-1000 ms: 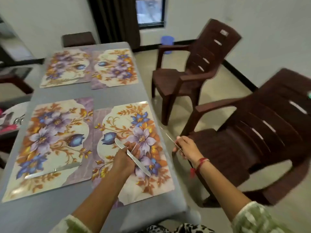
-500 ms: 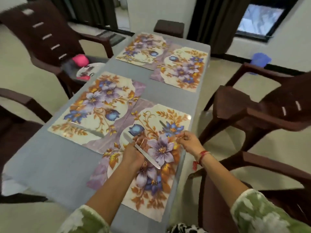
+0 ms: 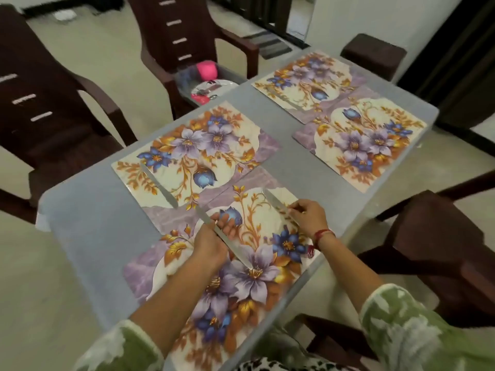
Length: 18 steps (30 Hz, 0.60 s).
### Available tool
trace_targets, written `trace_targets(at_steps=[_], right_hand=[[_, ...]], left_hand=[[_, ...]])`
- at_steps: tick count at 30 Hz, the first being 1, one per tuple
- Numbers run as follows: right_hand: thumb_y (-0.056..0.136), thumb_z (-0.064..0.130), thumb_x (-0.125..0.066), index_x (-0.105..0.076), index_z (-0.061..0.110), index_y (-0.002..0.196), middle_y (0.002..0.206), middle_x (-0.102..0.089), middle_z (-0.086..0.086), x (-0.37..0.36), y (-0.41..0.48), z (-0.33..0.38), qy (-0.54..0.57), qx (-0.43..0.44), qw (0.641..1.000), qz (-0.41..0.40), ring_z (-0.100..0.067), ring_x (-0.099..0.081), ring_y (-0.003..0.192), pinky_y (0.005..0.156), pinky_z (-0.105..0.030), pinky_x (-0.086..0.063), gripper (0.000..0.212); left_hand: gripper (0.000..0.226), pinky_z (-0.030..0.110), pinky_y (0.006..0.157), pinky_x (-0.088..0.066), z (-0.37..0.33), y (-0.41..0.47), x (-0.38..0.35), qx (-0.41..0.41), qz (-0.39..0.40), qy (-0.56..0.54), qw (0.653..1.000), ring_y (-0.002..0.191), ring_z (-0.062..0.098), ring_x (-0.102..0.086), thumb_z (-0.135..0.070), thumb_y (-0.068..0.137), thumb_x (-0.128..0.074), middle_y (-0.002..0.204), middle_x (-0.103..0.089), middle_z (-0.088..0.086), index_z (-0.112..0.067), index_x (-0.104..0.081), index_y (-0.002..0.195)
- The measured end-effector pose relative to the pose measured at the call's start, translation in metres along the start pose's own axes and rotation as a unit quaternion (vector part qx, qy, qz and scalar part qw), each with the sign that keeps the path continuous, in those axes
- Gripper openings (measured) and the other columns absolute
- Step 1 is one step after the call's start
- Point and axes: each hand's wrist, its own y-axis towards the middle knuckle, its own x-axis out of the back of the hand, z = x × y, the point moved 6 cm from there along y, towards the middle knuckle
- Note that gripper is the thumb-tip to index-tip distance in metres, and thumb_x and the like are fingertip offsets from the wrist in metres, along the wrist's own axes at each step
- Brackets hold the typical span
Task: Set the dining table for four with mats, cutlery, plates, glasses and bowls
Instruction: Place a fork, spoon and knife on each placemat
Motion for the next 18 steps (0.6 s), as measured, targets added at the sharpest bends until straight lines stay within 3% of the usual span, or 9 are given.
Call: trace_targets(at_steps=[3, 5, 10, 12, 14, 16, 18], right_hand=[[0.080, 0.012, -0.070, -0.074, 0.010, 0.081, 0.084, -0.071, -0.006, 0.004, 0.012, -0.007, -0.055, 0.036, 0.997, 0.026, -0.020, -0.064, 0.080, 0.080, -0.030, -0.051, 0.005], [0.081, 0.015, -0.068, -0.073, 0.012, 0.079, 0.084, -0.072, -0.008, 0.007, 0.014, -0.009, -0.093, 0.055, 0.994, 0.030, -0.025, -0.065, 0.081, 0.076, -0.033, -0.052, 0.006], [0.086, 0.025, -0.058, -0.072, 0.018, 0.084, 0.086, -0.070, -0.005, 0.011, 0.009, 0.003, -0.237, 0.093, 0.966, 0.048, -0.026, -0.063, 0.082, 0.063, -0.027, -0.044, 0.016], [0.083, 0.024, -0.063, -0.069, 0.018, 0.080, 0.085, -0.068, -0.003, 0.017, 0.009, 0.007, -0.181, 0.091, 0.979, 0.036, -0.023, -0.062, 0.080, 0.062, -0.026, -0.043, 0.009], [0.080, 0.027, -0.072, -0.067, 0.016, 0.078, 0.082, -0.067, 0.000, 0.021, 0.004, 0.014, -0.022, 0.075, 0.995, 0.062, -0.018, -0.062, 0.077, 0.067, -0.029, -0.050, 0.011], [0.080, 0.029, -0.073, -0.065, 0.014, 0.084, 0.080, -0.067, 0.002, 0.011, -0.013, 0.028, 0.086, 0.064, 0.976, 0.187, -0.014, -0.063, 0.076, 0.075, -0.033, -0.055, 0.018], [0.083, 0.022, -0.070, -0.059, 0.011, 0.098, 0.077, -0.066, 0.002, -0.002, -0.040, 0.037, 0.104, 0.051, 0.938, 0.328, -0.008, -0.063, 0.070, 0.067, -0.026, -0.053, 0.021]], left_hand=[[0.028, 0.036, 0.097, -0.040, 0.016, 0.006, -0.008, -0.008, -0.023, -0.039, 0.999, 0.099, 0.022, -0.056, -0.020, 0.105, -0.027, 0.094, -0.058, 0.003, -0.013, -0.051, 0.094], [0.030, 0.036, 0.099, -0.040, 0.024, 0.007, -0.016, -0.018, -0.034, -0.054, 0.998, 0.091, 0.022, -0.059, -0.020, 0.106, -0.026, 0.090, -0.057, 0.004, -0.013, -0.052, 0.092], [0.030, 0.027, 0.064, -0.047, 0.040, -0.001, -0.036, -0.024, -0.025, -0.083, 0.996, 0.065, 0.015, -0.060, -0.020, 0.105, -0.027, 0.076, -0.059, 0.002, -0.016, -0.051, 0.088], [0.030, 0.024, 0.071, -0.045, 0.044, -0.005, -0.042, -0.024, -0.034, -0.084, 0.996, 0.077, 0.015, -0.059, -0.016, 0.105, -0.027, 0.086, -0.059, 0.002, -0.016, -0.052, 0.087], [0.029, 0.024, 0.070, -0.045, 0.044, -0.009, -0.053, -0.029, -0.022, -0.075, 0.997, 0.084, 0.015, -0.059, -0.013, 0.103, -0.029, 0.092, -0.060, 0.003, -0.015, -0.052, 0.087], [0.026, 0.027, 0.075, -0.046, 0.047, -0.015, -0.069, -0.034, 0.006, -0.074, 0.997, 0.087, 0.016, -0.059, -0.011, 0.103, -0.029, 0.096, -0.061, 0.004, -0.014, -0.052, 0.090], [0.027, 0.031, 0.073, -0.052, 0.053, -0.018, -0.087, -0.033, 0.038, -0.063, 0.997, 0.089, 0.015, -0.060, -0.010, 0.103, -0.028, 0.096, -0.063, 0.005, -0.013, -0.053, 0.092]])
